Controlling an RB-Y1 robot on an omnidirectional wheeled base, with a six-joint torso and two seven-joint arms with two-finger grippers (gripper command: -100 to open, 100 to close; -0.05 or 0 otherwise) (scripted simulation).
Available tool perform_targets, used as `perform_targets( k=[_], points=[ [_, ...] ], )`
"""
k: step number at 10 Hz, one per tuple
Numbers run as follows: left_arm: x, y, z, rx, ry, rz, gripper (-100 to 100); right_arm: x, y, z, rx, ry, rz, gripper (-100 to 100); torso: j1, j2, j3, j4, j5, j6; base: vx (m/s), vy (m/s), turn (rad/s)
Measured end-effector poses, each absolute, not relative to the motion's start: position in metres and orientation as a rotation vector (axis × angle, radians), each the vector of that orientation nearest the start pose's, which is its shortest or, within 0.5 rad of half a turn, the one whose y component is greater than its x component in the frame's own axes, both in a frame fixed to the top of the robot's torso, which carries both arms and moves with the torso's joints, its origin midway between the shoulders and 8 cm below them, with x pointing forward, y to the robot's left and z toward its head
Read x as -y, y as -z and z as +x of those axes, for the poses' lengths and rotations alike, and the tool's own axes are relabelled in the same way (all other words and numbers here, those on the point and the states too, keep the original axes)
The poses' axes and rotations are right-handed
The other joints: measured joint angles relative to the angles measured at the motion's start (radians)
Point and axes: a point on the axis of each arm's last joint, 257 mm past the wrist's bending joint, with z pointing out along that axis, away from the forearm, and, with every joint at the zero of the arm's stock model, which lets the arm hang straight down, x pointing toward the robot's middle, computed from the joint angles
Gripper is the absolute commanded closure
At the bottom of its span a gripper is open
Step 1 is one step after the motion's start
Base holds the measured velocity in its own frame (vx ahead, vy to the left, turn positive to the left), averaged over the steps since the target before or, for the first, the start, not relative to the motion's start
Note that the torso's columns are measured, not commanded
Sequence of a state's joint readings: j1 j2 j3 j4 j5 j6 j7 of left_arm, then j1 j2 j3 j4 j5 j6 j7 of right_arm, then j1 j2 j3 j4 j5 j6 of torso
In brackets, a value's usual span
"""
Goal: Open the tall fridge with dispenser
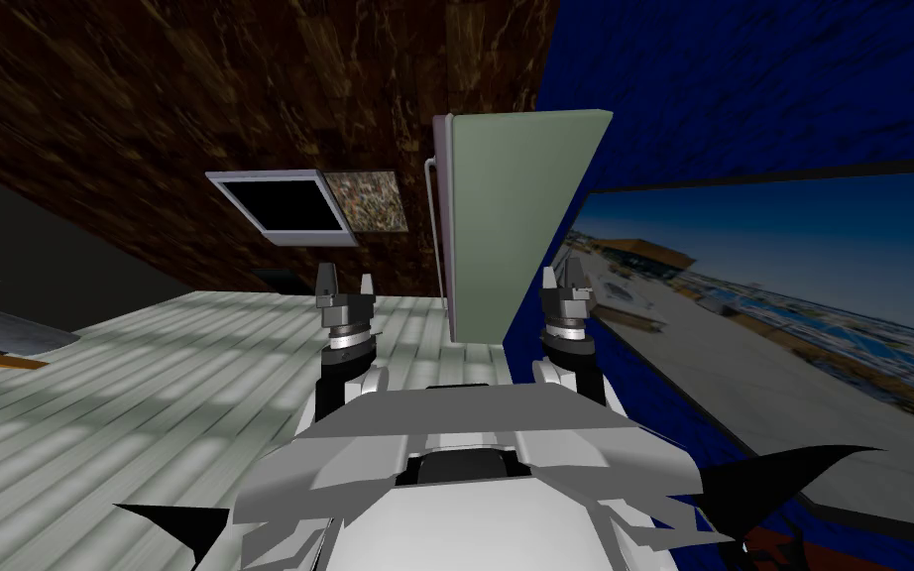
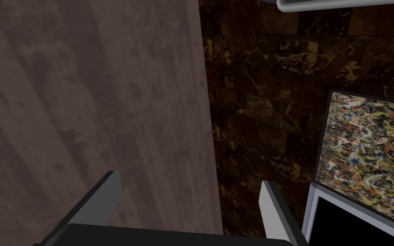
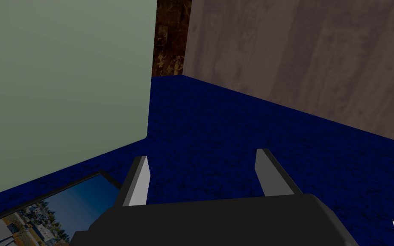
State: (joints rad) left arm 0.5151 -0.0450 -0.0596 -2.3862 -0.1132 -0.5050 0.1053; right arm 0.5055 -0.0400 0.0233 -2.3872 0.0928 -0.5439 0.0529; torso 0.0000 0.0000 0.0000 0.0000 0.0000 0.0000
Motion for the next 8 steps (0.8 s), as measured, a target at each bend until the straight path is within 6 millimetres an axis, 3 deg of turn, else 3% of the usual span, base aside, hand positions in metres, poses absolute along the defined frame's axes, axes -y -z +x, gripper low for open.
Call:
perform_targets(
  k=[2,8],
  points=[
    [-0.2501,-0.0670,0.3227,-0.547,1.399,-0.586,0,0.2483,-0.0747,0.3149,-0.605,-1.248,0.438,0,0.000,0.104,-0.209,0.105,0.000,0.000,0.000,0.000,0.000],
    [-0.2501,-0.0671,0.3227,-0.547,1.399,-0.585,0,0.2482,-0.0748,0.3148,-0.605,-1.249,0.437,0,0.000,0.544,-1.087,0.544,0.000,0.000,0.000,0.000,0.000]
  ],
)
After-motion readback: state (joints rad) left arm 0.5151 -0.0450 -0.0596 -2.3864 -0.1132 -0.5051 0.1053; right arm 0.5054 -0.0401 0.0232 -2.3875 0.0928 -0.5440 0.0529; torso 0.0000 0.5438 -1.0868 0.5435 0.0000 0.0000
